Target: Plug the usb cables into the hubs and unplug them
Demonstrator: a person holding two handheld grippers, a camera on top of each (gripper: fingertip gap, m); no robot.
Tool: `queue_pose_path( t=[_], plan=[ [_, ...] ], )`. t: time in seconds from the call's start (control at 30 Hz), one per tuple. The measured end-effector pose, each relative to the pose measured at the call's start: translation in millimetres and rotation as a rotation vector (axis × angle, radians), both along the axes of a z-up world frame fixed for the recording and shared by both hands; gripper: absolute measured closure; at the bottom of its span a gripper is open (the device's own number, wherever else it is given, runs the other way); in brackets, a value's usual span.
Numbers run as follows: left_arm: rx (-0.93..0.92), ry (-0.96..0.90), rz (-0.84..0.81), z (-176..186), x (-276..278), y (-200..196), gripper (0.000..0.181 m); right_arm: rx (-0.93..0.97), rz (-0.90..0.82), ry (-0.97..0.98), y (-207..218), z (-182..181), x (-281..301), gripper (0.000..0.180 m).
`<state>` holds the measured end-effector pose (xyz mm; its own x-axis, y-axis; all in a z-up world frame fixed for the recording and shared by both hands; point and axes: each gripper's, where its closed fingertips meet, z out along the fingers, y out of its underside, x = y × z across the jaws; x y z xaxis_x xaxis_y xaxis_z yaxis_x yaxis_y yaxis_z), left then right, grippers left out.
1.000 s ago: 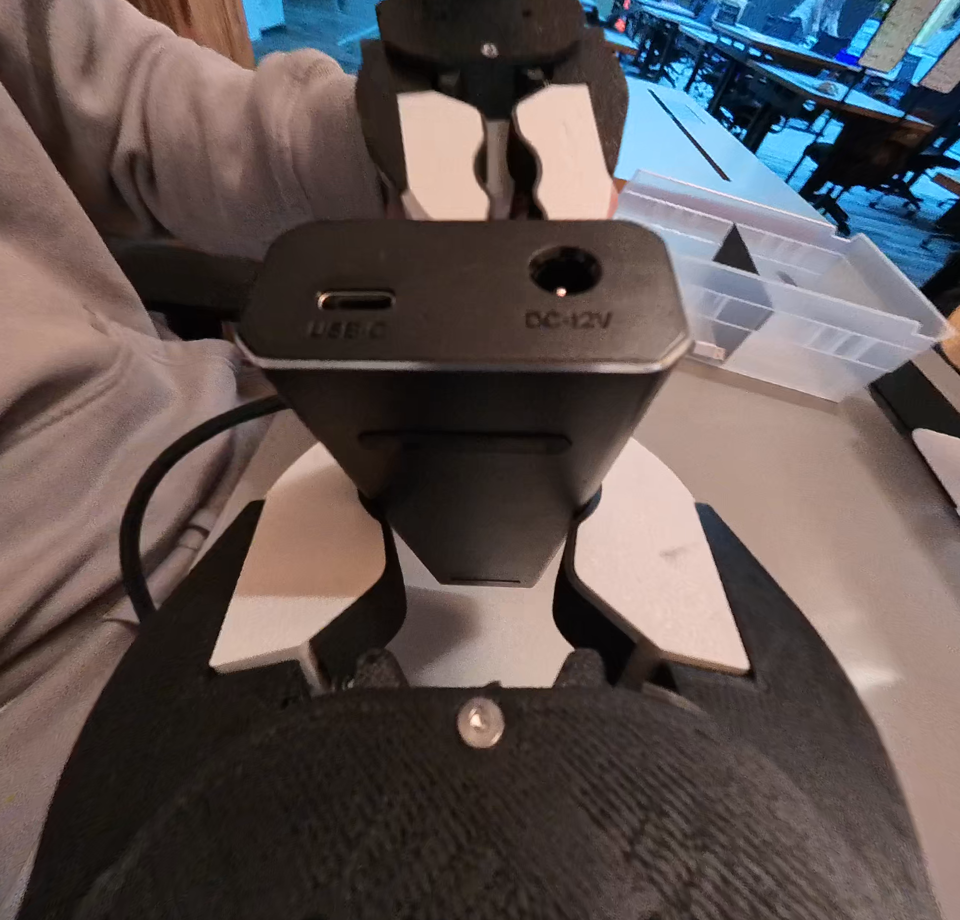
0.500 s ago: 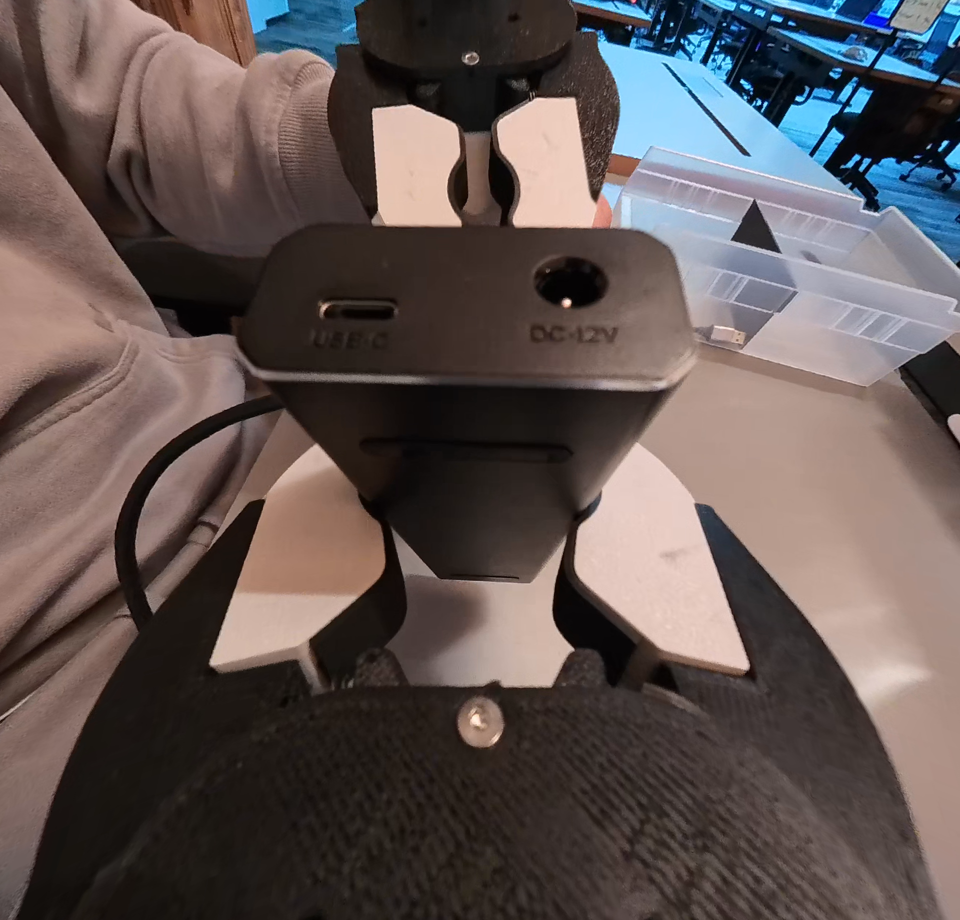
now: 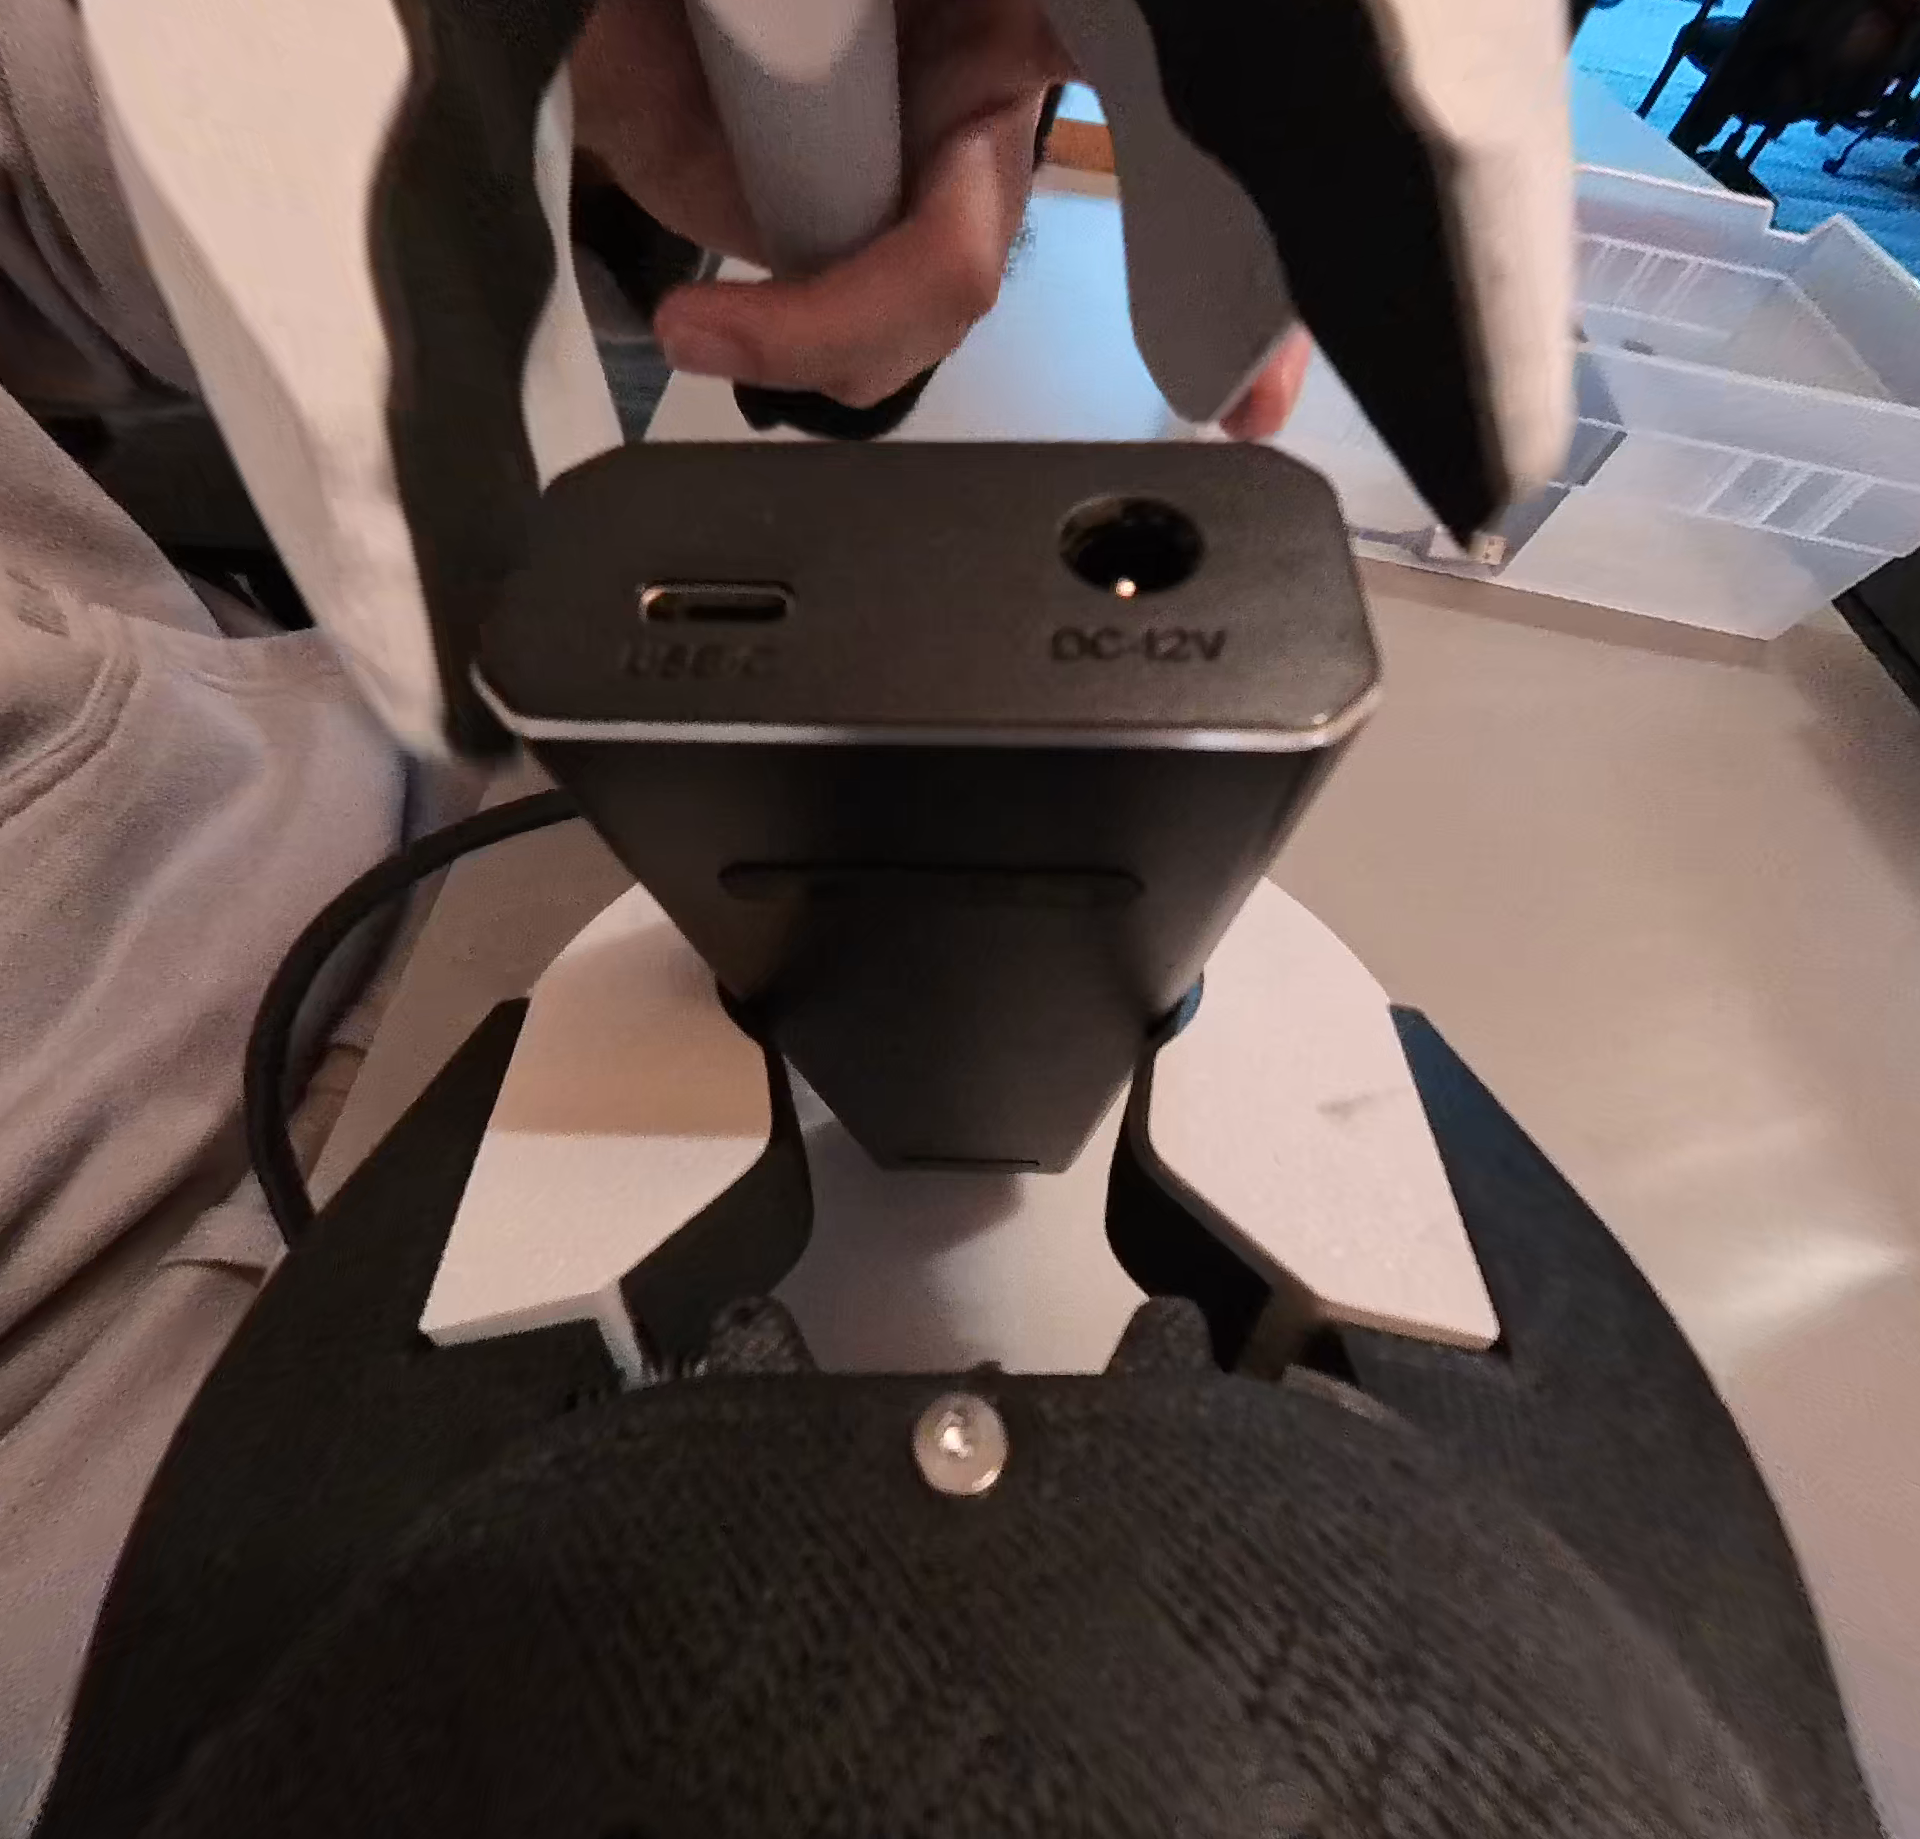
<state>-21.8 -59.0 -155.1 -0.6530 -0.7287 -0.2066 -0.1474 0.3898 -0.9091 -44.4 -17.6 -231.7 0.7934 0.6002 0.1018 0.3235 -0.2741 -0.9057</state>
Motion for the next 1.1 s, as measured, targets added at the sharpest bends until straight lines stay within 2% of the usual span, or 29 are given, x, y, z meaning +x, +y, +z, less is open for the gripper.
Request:
queue_pose_path(
  t=[0.13, 0.2, 0.37, 0.5, 0.63, 0.73, 0.87, 1.1],
  plan=[
    [0.035, 0.017, 0.019, -5, 10, -12, 0.12, -0.016, 0.007, -0.018, 1, -2, -5, 0.108],
    [0.052, 0.032, 0.027, -5, 11, -11, 0.12, 0.007, -0.015, -0.001, 3, 0, -1, 0.108],
    [-0.088, -0.001, 0.053, 25, 11, 7, 0.12, 0.251, -0.069, 0.196, 13, 43, 4, 0.107],
    [-0.094, -0.027, 0.063, 43, 11, 13, 0.12, 0.241, -0.1, 0.156, 16, 37, 8, 0.105],
    [-0.054, -0.025, 0.03, 45, 9, 10, 0.12, 0.269, -0.12, 0.196, 21, 48, 3, 0.101],
    [-0.047, -0.066, -0.002, 52, 6, 5, 0.12, 0.243, -0.143, 0.185, 27, 41, 1, 0.098],
    [-0.079, -0.09, -0.027, 61, 6, 2, 0.121, 0.252, -0.127, 0.258, 30, 44, -6, 0.103],
    [-0.091, -0.056, -0.05, 56, 6, 7, 0.121, 0.224, -0.109, 0.235, 33, 34, -10, 0.106]
  ],
)
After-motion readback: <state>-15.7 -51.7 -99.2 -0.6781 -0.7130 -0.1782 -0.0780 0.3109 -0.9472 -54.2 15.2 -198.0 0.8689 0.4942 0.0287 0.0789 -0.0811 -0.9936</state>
